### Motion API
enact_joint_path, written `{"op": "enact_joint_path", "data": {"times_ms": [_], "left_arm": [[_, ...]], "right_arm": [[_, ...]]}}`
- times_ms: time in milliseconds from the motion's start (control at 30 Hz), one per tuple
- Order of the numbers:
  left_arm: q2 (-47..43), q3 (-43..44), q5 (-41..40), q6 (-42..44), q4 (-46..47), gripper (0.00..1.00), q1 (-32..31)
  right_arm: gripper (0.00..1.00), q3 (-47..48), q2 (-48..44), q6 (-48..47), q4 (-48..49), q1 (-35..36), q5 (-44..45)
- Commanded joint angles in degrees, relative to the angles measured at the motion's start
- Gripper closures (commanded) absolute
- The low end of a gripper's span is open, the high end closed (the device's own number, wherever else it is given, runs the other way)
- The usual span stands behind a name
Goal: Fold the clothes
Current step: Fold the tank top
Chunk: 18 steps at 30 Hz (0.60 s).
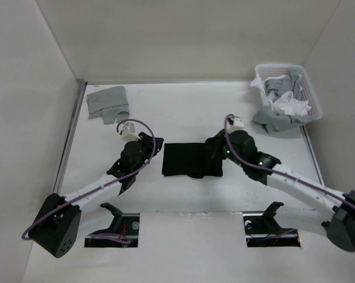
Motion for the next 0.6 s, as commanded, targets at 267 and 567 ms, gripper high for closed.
{"op": "enact_joint_path", "data": {"times_ms": [267, 567], "left_arm": [[-10.92, -3.19, 1.81, 0.64, -1.5, 0.7, 7.66], [-7.77, -1.71, 3.22, 0.99, -0.36, 0.69, 9.34]], "right_arm": [[0.75, 27.02, 33.91, -4.09, -4.82, 16.58, 7.03], [0.59, 17.14, 25.96, -0.66, 8.87, 18.18, 5.09]]}}
